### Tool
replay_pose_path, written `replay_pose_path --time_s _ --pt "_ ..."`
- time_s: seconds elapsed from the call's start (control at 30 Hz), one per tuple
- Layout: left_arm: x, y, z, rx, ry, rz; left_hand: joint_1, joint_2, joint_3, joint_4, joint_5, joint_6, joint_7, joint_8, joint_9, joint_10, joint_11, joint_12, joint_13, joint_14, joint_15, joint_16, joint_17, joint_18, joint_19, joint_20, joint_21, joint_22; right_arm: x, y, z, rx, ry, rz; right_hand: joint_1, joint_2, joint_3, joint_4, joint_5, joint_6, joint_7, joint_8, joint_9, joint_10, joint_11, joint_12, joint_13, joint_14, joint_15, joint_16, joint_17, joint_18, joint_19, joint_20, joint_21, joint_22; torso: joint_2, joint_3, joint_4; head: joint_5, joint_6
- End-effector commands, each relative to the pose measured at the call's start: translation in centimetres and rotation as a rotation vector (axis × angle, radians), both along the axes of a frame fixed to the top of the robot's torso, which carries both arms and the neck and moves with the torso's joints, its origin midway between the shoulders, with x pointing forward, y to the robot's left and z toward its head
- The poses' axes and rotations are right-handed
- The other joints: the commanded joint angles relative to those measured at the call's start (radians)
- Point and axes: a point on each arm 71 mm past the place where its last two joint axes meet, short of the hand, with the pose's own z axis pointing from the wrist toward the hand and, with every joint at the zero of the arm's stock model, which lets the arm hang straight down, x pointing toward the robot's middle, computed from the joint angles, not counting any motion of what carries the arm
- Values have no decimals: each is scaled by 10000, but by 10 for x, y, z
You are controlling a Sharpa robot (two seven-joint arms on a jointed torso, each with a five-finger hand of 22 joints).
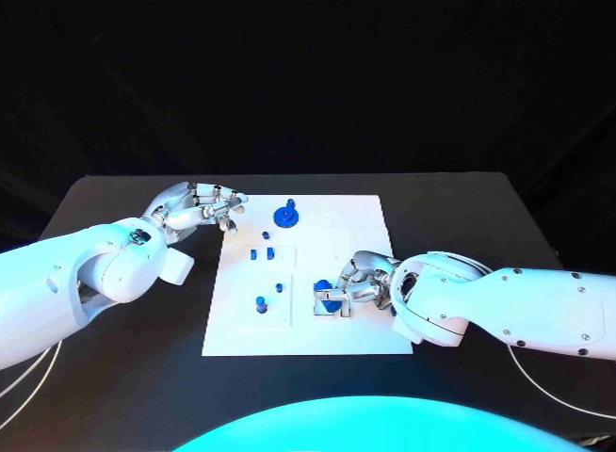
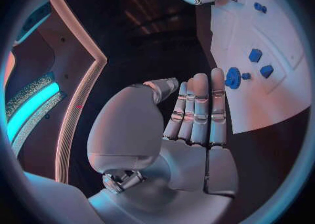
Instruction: Assemble the parts on the task board
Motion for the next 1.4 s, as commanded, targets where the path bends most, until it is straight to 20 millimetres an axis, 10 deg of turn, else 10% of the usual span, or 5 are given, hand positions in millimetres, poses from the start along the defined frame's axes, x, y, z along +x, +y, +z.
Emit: replay_pose_path --time_s 0.03,0.33,0.7,1.4 --pt "-1 -3 1 -36 -5 -166 -76 56 -15 70 17 -80 -7 -53 -17 1 18 -46 -18 -5 24 -54 -5 136 53 13 -66 -14 2 1 1 133 -251 -112 -484 -126 -51 5 14 -164 60 -39 -27 81 60 -156 1160 816 32 -83 1626 -70 100 26 -176 1799 6 2 2 24 36" --pt "-1 -2 0 0 27 -172 -83 58 -17 81 17 -85 -5 -56 -19 -1 19 -46 -19 -4 26 -53 -4 136 55 15 -71 -17 3 0 0 101 -193 -134 -1228 -582 289 9 62 -452 165 -17 -31 -421 154 -754 490 748 116 -210 1332 8 -51 104 -655 1687 5 13 3 47 39" --pt "-1 -3 0 -1 33 -186 -83 58 -17 81 17 -85 -5 -56 -19 -1 19 -46 -19 -4 26 -53 -4 136 55 15 -71 -17 -2 1 1 431 -190 290 -253 -228 772 -62 -9 -475 140 137 -4 -321 135 -695 622 767 106 -205 1397 -4 -20 113 -577 1711 -1 5 -6 28 50" --pt "-1 -1 0 29 64 -165 -91 61 -20 108 16 -91 -5 -62 -24 -4 20 -45 -24 -2 28 -51 -2 137 64 18 -86 -29 -11 -1 1 558 -307 598 1053 -353 824 -51 -13 -337 40 301 -16 -35 43 -413 1010 817 30 -131 1610 -62 95 44 -234 1796 8 12 12 31 29"
